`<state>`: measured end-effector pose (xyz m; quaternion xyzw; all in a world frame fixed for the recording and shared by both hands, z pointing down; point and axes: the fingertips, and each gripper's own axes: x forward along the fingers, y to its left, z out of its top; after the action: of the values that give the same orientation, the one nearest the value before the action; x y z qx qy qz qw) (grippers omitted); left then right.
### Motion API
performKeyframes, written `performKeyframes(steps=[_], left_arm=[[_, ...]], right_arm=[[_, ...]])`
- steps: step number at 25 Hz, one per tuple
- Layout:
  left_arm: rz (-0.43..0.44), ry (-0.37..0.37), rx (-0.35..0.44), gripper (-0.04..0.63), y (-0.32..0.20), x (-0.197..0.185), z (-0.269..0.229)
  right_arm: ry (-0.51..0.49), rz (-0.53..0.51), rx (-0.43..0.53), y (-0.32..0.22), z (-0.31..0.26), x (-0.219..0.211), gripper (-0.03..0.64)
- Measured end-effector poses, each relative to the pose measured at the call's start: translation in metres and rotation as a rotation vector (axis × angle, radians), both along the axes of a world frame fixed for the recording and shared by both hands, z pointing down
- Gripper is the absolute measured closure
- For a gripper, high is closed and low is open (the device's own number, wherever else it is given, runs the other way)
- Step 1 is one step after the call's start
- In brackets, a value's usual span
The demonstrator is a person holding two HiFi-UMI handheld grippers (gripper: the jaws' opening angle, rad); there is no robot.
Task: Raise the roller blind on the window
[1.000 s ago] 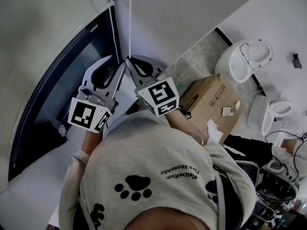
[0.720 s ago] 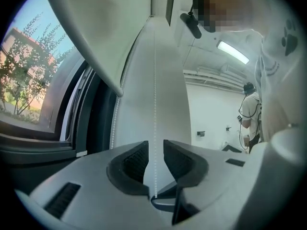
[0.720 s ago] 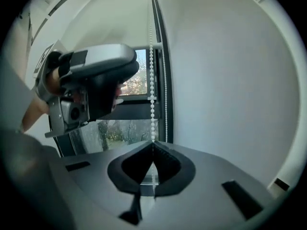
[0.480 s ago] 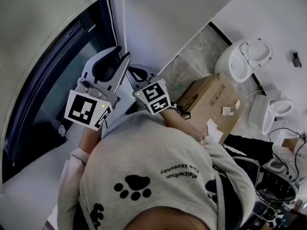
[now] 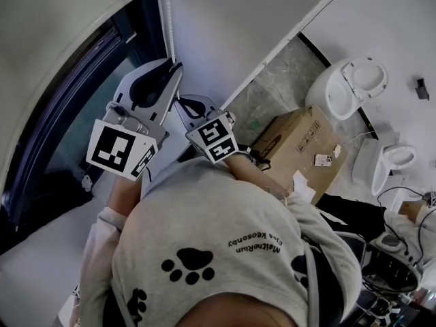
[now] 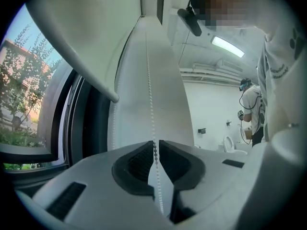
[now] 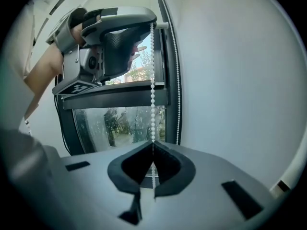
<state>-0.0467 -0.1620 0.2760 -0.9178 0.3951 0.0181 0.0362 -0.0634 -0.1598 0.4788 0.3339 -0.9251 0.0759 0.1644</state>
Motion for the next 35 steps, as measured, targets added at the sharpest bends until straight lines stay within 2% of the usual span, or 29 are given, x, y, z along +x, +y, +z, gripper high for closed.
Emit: performKeyframes(steps=[6,10,13,17,23,29,30,31,32,35], left_arm=[[0.046,0.006,-0.052,0.58,-0.003,0.003,0.004],[0.041,-0.043,-0.094,0.583,-0.008,0.006,0.023],[0.05,0.006,-0.128,0.583,-0.008,0.008,0.037],[0.033,0.009,-0.139,0.583,-0.008,0.012,0.049],[0.005,0.036,-0.199,0.583,-0.014,0.006,0.079],[0.022,0.108,-0.247,0.584,-0.012,0.007,0.09],[0.025,0.114,-0.248,0.584,-0.011,0.008,0.091],[0.026,0.115,-0.247,0.583,-0.011,0.009,0.091],[0.028,0.114,-0.246,0.584,-0.011,0.009,0.092],[0.032,0.112,-0.245,0.584,-0.011,0.01,0.093]], right_arm=[[0.005,-0.009,-0.006,0.0,0.002,0.003,0.609],[0.036,-0.022,-0.06,0.002,0.021,0.004,0.609],[0.055,-0.021,-0.094,0.003,0.035,0.008,0.608],[0.066,-0.024,-0.14,0.003,0.047,0.012,0.609],[0.119,-0.04,-0.204,0.007,0.075,0.016,0.607],[0.196,-0.062,-0.205,0.01,0.09,0.019,0.604],[0.204,-0.069,-0.202,0.012,0.091,0.019,0.584],[0.203,-0.073,-0.193,0.012,0.089,0.019,0.524],[0.193,-0.073,-0.179,0.012,0.084,0.018,0.5],[0.12,-0.048,-0.127,0.006,0.051,0.021,0.499]])
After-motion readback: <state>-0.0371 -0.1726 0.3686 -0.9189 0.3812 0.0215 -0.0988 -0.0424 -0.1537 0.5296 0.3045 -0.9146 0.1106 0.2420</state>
